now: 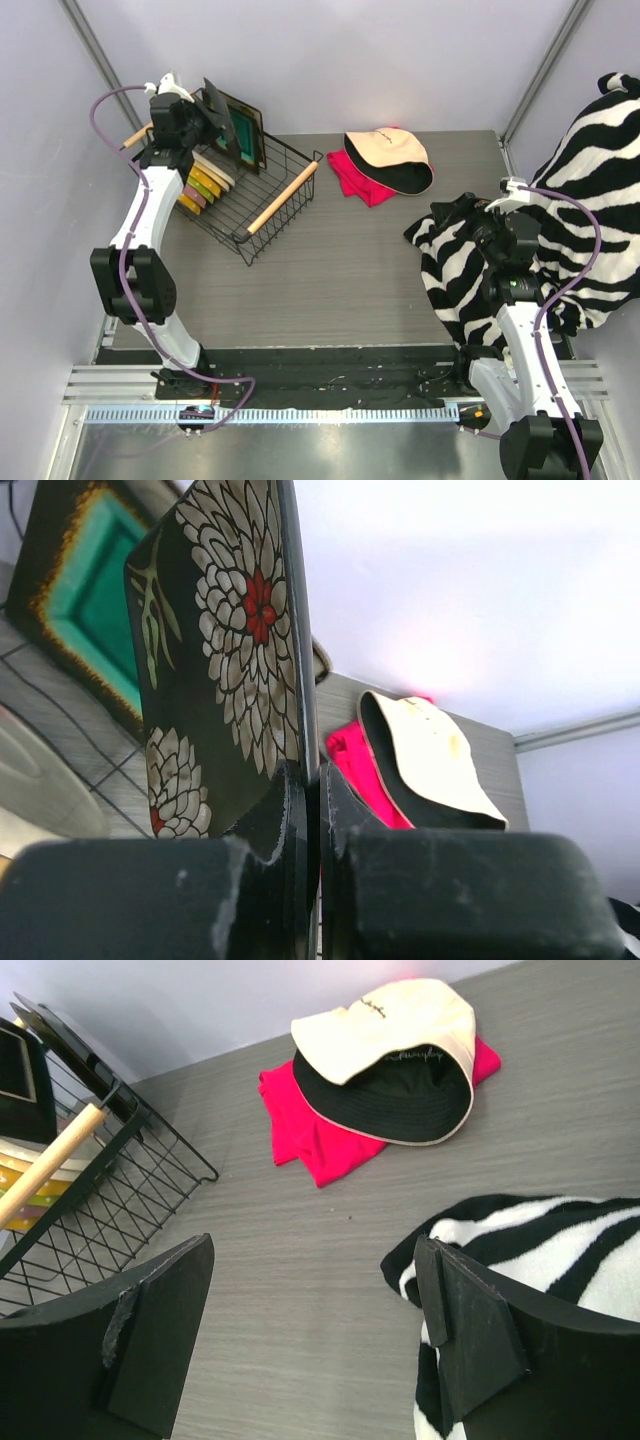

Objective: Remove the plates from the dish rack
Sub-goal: Unload the plate from the dish rack, then place the plate at the center of the board.

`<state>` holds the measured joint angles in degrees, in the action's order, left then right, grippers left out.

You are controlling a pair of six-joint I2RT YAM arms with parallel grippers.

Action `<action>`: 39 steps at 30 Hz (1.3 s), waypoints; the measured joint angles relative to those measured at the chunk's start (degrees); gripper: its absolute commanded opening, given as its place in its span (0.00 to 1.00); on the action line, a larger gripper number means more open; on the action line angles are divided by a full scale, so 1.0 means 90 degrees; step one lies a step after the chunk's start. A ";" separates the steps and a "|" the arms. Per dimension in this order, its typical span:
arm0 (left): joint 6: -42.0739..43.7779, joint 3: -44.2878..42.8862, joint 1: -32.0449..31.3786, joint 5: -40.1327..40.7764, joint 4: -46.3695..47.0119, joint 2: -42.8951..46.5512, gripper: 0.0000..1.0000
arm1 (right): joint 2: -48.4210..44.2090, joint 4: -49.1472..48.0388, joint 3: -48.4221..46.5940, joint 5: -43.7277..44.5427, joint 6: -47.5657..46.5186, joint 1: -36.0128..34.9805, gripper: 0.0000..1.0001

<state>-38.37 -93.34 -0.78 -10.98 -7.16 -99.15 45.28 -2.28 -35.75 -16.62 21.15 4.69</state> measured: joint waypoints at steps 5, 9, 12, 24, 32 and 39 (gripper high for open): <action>0.0046 0.0168 -0.0002 -0.0187 0.0078 0.0534 0.00 | 0.0041 0.0389 -0.0228 0.0034 0.0012 0.0000 0.90; 0.0124 0.0359 -0.0053 -0.0401 0.0248 0.0945 0.00 | 0.0039 0.0602 -0.0423 0.0073 0.0080 0.0000 0.90; 0.0243 0.0374 -0.0146 -0.0588 0.0391 0.1088 0.00 | 0.0039 0.0746 -0.0510 0.0070 0.0172 0.0000 0.90; 0.1690 0.0262 -0.1868 -0.0867 0.0131 0.1180 0.00 | 0.0289 0.1129 -0.0940 -0.0313 0.0595 0.0000 0.84; 0.2657 -0.0075 -0.2902 -0.0969 -0.0221 0.1163 0.00 | 0.0265 0.1326 -0.1076 -0.0452 0.0792 0.0000 0.84; 0.3424 -0.0165 -0.3427 -0.0891 -0.0440 0.1076 0.00 | 0.0476 0.1472 -0.1513 -0.0724 0.1025 0.0000 0.85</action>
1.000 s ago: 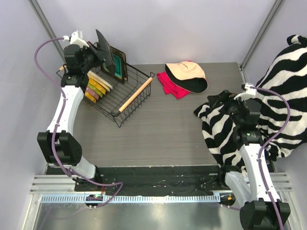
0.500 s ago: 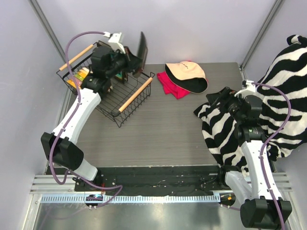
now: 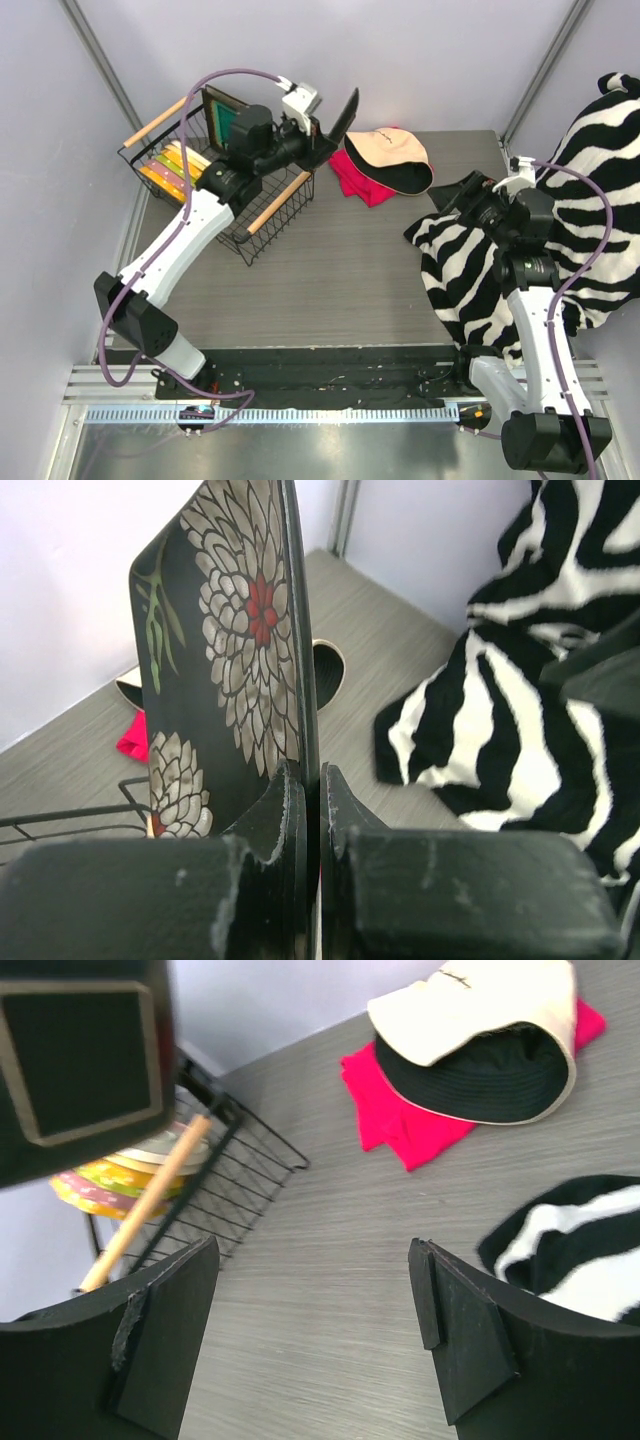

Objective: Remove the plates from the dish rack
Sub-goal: Place the plate at the center of the board.

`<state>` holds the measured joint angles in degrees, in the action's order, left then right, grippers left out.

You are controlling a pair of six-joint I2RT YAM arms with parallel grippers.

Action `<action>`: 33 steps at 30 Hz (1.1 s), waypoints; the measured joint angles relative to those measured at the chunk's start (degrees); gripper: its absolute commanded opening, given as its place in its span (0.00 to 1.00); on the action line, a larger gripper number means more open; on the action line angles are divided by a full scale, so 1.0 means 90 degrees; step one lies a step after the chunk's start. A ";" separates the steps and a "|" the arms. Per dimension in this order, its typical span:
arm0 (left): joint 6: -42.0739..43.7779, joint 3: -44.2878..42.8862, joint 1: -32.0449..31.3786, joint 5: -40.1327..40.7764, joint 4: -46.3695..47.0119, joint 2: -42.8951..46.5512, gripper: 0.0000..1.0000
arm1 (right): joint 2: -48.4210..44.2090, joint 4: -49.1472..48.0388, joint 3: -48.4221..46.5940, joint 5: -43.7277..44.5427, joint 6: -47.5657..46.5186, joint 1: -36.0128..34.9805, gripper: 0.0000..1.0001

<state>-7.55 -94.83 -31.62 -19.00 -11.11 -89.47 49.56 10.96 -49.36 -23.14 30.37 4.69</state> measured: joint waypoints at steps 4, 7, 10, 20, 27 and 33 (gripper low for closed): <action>0.0571 0.0002 -0.0444 0.0226 -0.0233 -0.0092 0.00 | 0.0085 0.0022 -0.0406 -0.0274 0.0452 0.0000 0.85; 0.0993 0.0019 -0.0843 0.0364 -0.0338 -0.0172 0.00 | 0.0136 -0.0172 -0.0702 -0.0595 0.0930 0.0000 0.86; 0.1345 0.0053 -0.1173 0.0449 -0.0381 -0.0245 0.00 | 0.0180 -0.0357 -0.0945 -0.0840 0.1316 0.0000 0.90; 0.2300 0.0529 -0.1836 0.0920 -0.0381 -0.0304 0.00 | 0.0624 -0.0869 -0.1178 -0.1328 0.2470 0.0000 0.91; 0.2863 0.0801 -0.2120 0.1498 -0.0362 -0.0452 0.00 | 0.0792 -0.0838 -0.0733 -0.1256 0.2688 0.0000 0.90; 0.3194 0.1035 -0.2353 0.1722 -0.0328 -0.0614 0.00 | 0.1253 -0.0828 -0.0719 -0.1183 0.2633 -0.0005 0.87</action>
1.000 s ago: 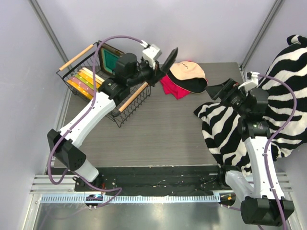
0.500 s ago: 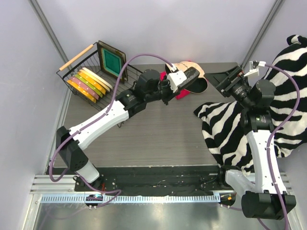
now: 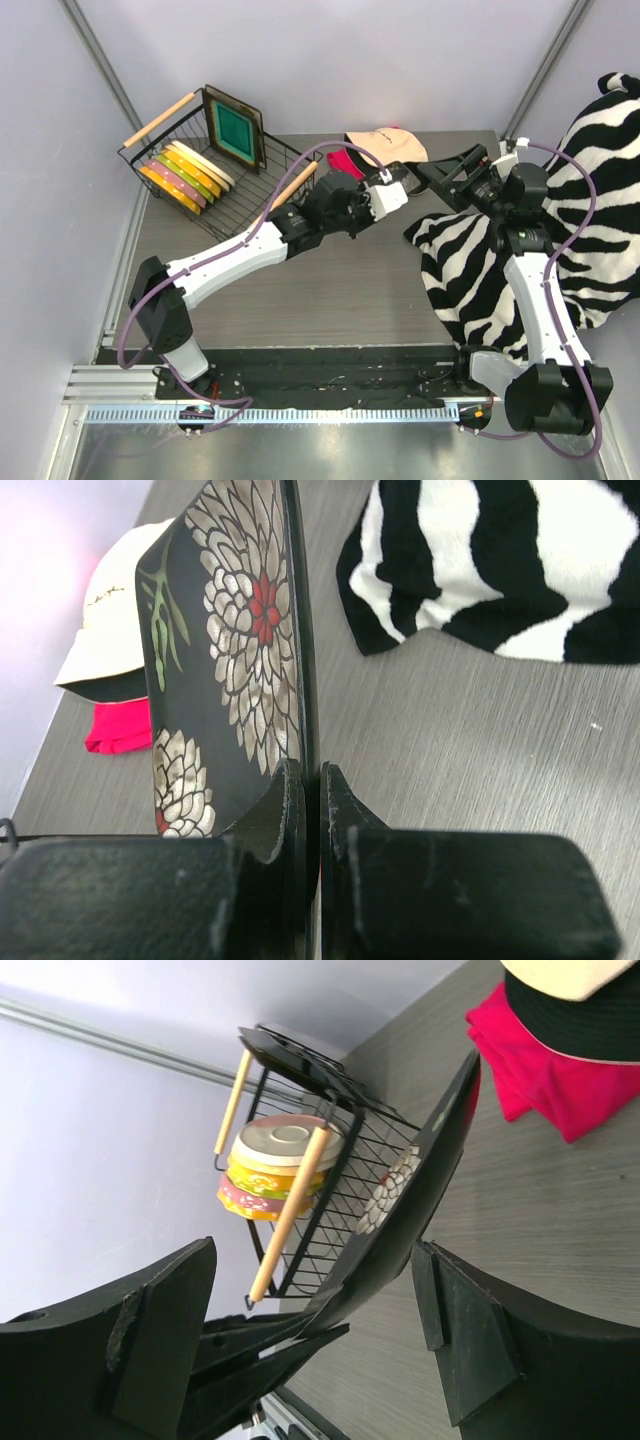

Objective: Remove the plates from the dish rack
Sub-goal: Place the plate at the center of the board.

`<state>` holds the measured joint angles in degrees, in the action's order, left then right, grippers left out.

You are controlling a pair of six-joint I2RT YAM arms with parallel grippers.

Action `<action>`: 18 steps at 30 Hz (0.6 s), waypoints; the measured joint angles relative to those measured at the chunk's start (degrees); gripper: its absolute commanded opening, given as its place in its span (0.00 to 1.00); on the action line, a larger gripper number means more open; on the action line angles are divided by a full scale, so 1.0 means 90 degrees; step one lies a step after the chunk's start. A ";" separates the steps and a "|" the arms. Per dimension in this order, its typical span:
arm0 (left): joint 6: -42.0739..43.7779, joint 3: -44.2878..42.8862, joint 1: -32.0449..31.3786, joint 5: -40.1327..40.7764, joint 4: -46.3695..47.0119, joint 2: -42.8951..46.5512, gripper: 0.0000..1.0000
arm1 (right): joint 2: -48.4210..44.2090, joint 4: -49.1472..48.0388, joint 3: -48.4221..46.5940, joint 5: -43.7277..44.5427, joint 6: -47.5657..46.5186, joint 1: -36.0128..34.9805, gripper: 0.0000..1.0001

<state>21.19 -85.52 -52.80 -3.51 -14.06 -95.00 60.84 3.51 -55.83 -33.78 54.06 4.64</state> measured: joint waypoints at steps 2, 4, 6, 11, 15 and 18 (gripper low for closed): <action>0.0085 0.0046 -0.0061 0.0051 0.0017 -0.0066 0.00 | 0.0204 0.0034 0.0015 0.0007 -0.0070 -0.0024 0.86; 0.0187 0.0070 -0.0117 0.0092 0.0007 -0.0121 0.00 | 0.0406 0.0100 0.0015 0.0019 -0.0165 -0.0056 0.84; 0.0265 0.0080 -0.0170 0.0177 0.0024 -0.0170 0.00 | 0.0607 0.0204 0.0024 0.0029 -0.0260 -0.0107 0.83; 0.0503 0.0165 -0.0287 0.0374 0.0126 -0.0202 0.00 | 0.0930 0.0476 0.0058 0.0075 -0.0559 -0.0306 0.81; 0.0692 0.0318 -0.0352 0.0515 0.0253 -0.0214 0.00 | 0.1086 0.0568 0.0112 0.0053 -0.0707 -0.0449 0.73; 0.0814 0.0466 -0.0384 0.0537 0.0340 -0.0214 0.00 | 0.1226 0.0554 0.0223 0.0022 -0.0775 -0.0573 0.61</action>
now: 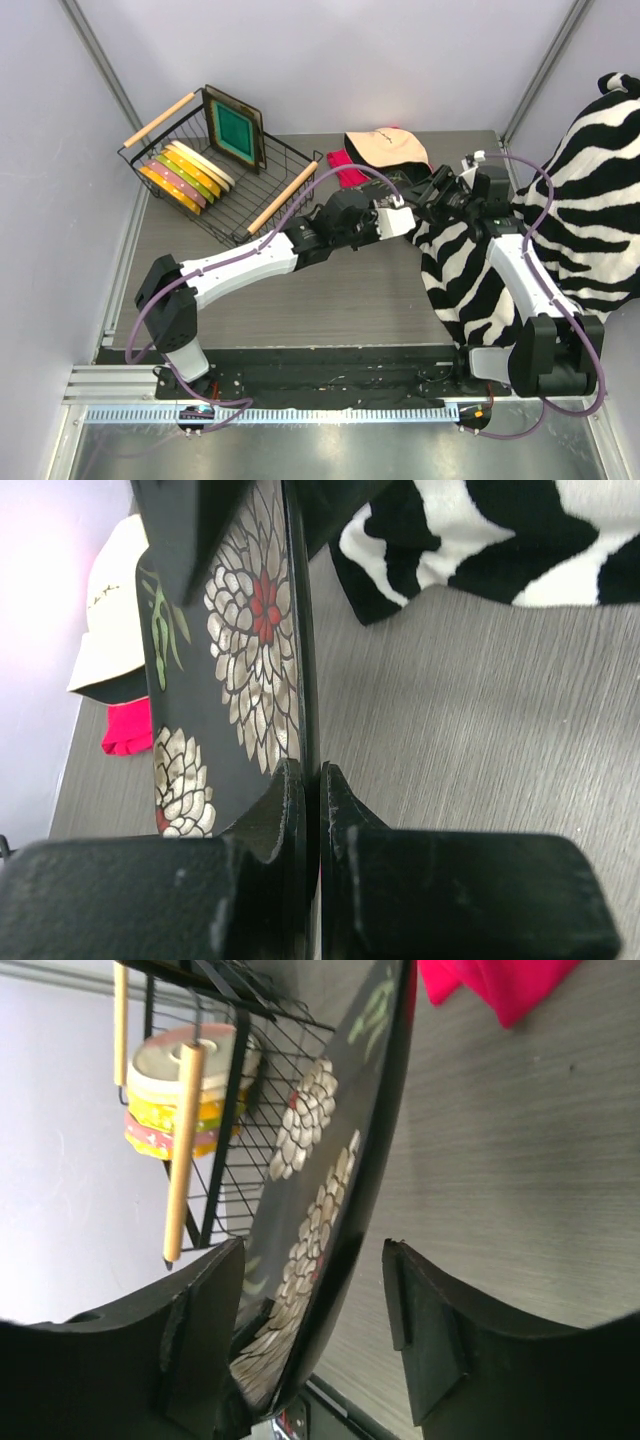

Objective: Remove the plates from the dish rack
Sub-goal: Place the plate at the center of the board.

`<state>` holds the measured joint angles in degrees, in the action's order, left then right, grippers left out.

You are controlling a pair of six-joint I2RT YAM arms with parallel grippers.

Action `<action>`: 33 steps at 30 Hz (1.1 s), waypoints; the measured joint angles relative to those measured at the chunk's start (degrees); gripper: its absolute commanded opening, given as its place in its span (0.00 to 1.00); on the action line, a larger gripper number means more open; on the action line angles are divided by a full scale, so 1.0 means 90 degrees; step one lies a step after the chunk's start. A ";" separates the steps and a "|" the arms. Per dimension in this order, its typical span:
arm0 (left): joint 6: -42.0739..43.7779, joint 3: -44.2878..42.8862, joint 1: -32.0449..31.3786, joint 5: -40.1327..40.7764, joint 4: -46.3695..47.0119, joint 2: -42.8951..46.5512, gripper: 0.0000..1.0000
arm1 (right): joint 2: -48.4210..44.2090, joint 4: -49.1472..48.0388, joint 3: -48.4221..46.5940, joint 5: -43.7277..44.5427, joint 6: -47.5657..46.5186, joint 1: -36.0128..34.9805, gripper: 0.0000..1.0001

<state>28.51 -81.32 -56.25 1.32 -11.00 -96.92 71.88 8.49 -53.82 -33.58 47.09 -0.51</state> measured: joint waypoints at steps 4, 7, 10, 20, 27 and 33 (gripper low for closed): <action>0.0177 0.0253 -0.0005 0.0007 0.0146 0.0000 0.00 | 0.0199 -0.0153 0.0318 -0.0124 0.0034 -0.0102 0.47; 0.0316 0.0491 -0.0032 0.0044 0.0238 -0.0002 0.00 | 0.0345 -0.0289 0.0471 -0.0226 0.0153 -0.0129 0.24; 0.0644 0.0719 -0.0129 0.0250 0.0469 -0.0012 0.00 | 0.0464 -0.0265 0.0622 -0.0134 0.0359 -0.0126 0.05; 0.0192 0.1316 -0.0289 0.0685 0.1120 -0.0036 0.40 | 0.0551 -0.0930 0.1365 -0.0231 0.0784 -0.0097 0.01; -0.0911 0.1447 -0.0272 0.0741 0.1326 0.0087 0.73 | 0.0204 -0.2273 0.2380 -0.0102 0.0903 -0.0100 0.00; -0.1865 0.1644 -0.0160 0.0682 0.1389 0.0833 0.84 | -0.0223 -0.3215 0.3147 0.0333 0.1064 -0.0202 0.00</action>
<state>11.73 -66.52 -57.69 7.46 1.50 -89.43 69.87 -20.45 -25.50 -30.59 56.66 -2.33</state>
